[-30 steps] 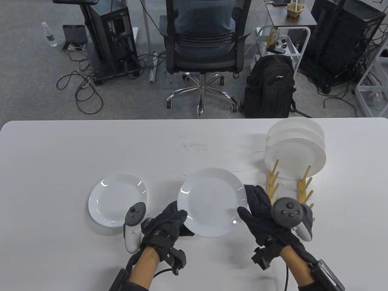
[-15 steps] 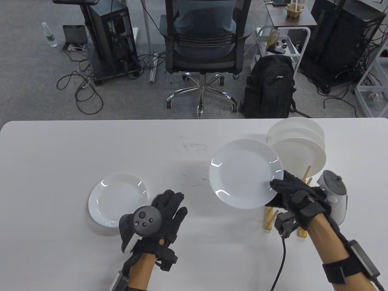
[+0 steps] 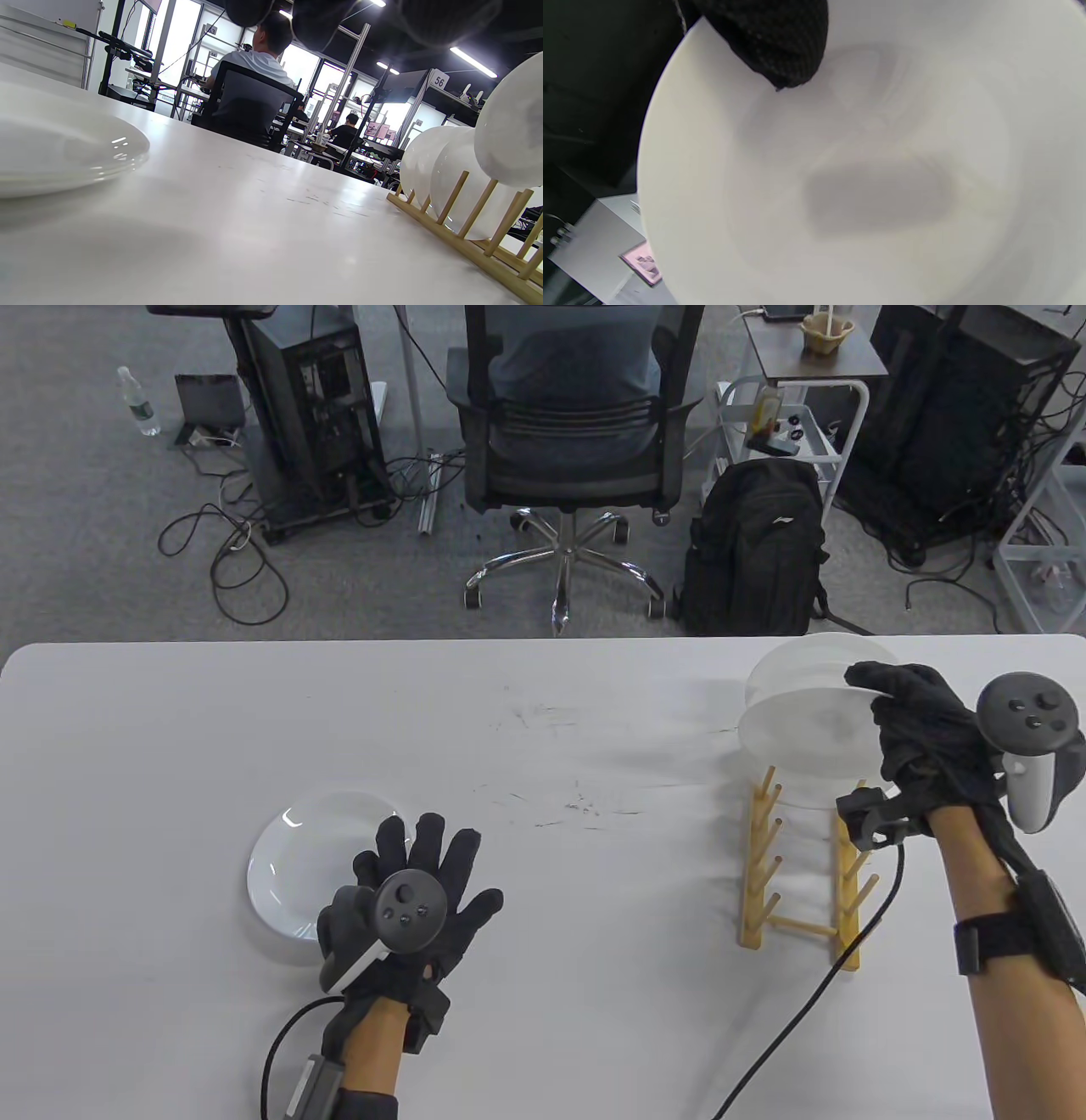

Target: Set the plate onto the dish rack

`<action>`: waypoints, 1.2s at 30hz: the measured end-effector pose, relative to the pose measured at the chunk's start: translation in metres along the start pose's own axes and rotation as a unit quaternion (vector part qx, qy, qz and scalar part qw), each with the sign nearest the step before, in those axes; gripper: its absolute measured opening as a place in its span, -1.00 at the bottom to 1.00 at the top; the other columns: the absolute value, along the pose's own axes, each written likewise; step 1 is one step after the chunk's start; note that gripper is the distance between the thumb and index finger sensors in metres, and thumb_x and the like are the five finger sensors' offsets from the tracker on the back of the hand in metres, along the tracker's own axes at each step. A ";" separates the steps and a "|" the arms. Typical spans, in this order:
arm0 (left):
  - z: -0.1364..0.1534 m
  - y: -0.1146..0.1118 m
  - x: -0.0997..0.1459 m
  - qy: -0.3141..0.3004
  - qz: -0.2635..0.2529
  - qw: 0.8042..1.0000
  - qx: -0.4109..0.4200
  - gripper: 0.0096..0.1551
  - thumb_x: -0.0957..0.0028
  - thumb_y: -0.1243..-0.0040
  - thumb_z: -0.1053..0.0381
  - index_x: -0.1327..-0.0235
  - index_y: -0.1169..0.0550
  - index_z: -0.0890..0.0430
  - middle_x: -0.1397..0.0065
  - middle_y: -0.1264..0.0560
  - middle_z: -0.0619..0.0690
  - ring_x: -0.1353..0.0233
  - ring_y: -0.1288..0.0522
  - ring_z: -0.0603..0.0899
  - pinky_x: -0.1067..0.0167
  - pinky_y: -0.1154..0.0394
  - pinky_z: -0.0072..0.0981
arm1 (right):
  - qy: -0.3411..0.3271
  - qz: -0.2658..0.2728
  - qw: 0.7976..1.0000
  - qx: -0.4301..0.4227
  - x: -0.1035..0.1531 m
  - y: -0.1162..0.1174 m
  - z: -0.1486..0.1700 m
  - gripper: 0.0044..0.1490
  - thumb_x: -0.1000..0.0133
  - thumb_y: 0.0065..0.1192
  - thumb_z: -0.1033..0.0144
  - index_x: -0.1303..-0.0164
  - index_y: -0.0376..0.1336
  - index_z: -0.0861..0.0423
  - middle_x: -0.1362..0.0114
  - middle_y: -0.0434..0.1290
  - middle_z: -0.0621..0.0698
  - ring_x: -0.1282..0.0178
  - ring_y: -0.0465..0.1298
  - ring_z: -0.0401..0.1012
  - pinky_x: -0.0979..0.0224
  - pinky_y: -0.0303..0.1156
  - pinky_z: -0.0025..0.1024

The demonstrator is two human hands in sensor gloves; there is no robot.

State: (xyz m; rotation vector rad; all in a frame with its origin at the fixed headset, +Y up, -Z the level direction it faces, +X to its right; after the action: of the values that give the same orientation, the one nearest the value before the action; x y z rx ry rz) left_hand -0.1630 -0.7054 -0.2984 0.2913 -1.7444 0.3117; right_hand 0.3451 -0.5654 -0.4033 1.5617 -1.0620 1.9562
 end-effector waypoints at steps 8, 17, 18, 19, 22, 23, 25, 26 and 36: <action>0.001 -0.002 -0.001 0.000 0.003 1.000 0.009 -0.06 -0.07 0.02 -0.44 -0.71 -0.16 -0.10 -0.78 0.12 0.10 -0.65 0.32 0.54 -0.42 0.22 0.54 | 0.031 -0.012 0.996 0.082 -0.008 0.031 0.030 -0.47 -0.11 0.22 0.59 -0.28 0.43 0.03 -0.47 0.37 0.00 -0.51 0.31 0.18 -0.61 0.02 0.32; 0.002 -0.003 -0.001 0.004 0.011 1.000 0.018 -0.04 -0.08 0.03 -0.44 -0.72 -0.14 -0.08 -0.78 0.11 0.11 -0.65 0.31 0.54 -0.41 0.23 0.55 | 0.034 -0.058 0.994 0.088 -0.015 0.050 0.049 -0.47 -0.11 0.22 0.59 -0.31 0.41 0.05 -0.49 0.37 0.01 -0.53 0.32 0.19 -0.62 0.04 0.32; 0.002 -0.003 -0.001 0.006 0.013 1.000 0.021 -0.04 -0.08 0.03 -0.44 -0.72 -0.14 -0.08 -0.78 0.11 0.11 -0.65 0.32 0.54 -0.41 0.23 0.55 | 0.037 -0.060 0.993 0.092 -0.016 0.050 0.049 -0.46 -0.12 0.22 0.58 -0.32 0.40 0.05 -0.50 0.36 0.02 -0.54 0.31 0.19 -0.62 0.03 0.33; 0.003 -0.003 -0.001 0.007 0.014 1.000 0.023 -0.04 -0.08 0.03 -0.44 -0.72 -0.14 -0.08 -0.78 0.11 0.12 -0.65 0.31 0.54 -0.41 0.23 0.55 | 0.038 -0.060 0.993 0.096 -0.016 0.049 0.048 -0.45 -0.13 0.21 0.57 -0.35 0.38 0.04 -0.52 0.34 0.01 -0.57 0.29 0.18 -0.63 0.01 0.33; 0.003 -0.003 -0.001 0.009 0.016 0.999 0.027 -0.04 -0.08 0.03 -0.43 -0.72 -0.14 -0.07 -0.78 0.11 0.12 -0.65 0.31 0.54 -0.41 0.23 0.55 | 0.031 -0.045 0.995 0.085 -0.013 0.043 0.041 -0.43 -0.15 0.17 0.54 -0.42 0.33 0.04 -0.58 0.29 0.04 -0.63 0.23 0.19 -0.64 -0.04 0.36; 0.003 -0.002 -0.001 0.010 0.017 0.999 0.029 -0.05 -0.08 0.03 -0.43 -0.72 -0.14 -0.07 -0.78 0.11 0.13 -0.65 0.31 0.55 -0.41 0.23 0.55 | 0.027 -0.045 0.995 0.084 -0.011 0.041 0.037 -0.42 -0.15 0.18 0.52 -0.43 0.32 0.04 -0.59 0.28 0.04 -0.65 0.21 0.20 -0.64 -0.05 0.37; 0.005 0.000 0.000 0.012 0.008 0.999 0.037 -0.05 -0.09 0.02 -0.42 -0.72 -0.15 -0.05 -0.77 0.09 0.14 -0.65 0.29 0.55 -0.40 0.22 0.55 | 0.021 -0.041 0.994 0.102 -0.004 0.035 0.029 -0.38 -0.16 0.20 0.47 -0.49 0.26 0.04 -0.70 0.10 0.06 -0.72 0.05 0.23 -0.66 -0.10 0.36; 0.005 0.000 0.001 0.011 0.007 0.999 0.039 -0.05 -0.09 0.02 -0.42 -0.71 -0.15 -0.05 -0.77 0.08 0.15 -0.65 0.28 0.55 -0.40 0.22 0.56 | 0.020 -0.034 0.993 0.115 -0.001 0.033 0.025 -0.36 -0.16 0.21 0.45 -0.51 0.23 0.04 -0.72 0.07 0.08 -0.73 0.01 0.23 -0.66 -0.12 0.36; 0.008 0.001 0.003 0.018 0.014 0.998 0.058 -0.07 -0.10 0.02 -0.39 -0.71 -0.17 -0.01 -0.76 0.02 0.20 -0.65 0.22 0.57 -0.39 0.20 0.57 | -0.082 -0.022 0.983 0.165 0.082 0.045 -0.007 -0.12 -0.13 0.17 0.00 -0.65 0.01 0.02 -0.76 -0.11 0.17 -0.74 -0.21 0.31 -0.59 -0.30 0.47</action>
State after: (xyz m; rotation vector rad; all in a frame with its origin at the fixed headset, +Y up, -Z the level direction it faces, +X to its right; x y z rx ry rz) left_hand -0.1710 -0.7071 -0.2969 0.3443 -1.6999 0.4363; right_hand 0.2847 -0.5987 -0.3399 1.9311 -0.7820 2.0820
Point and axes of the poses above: the tracker on the back of each hand, its own z axis roughly to the little-finger side, its own x axis roughly from the fingertips to the wrist, y = z × x, the point moved 1 cm from there along -x, roughly from the wrist to the fingertips
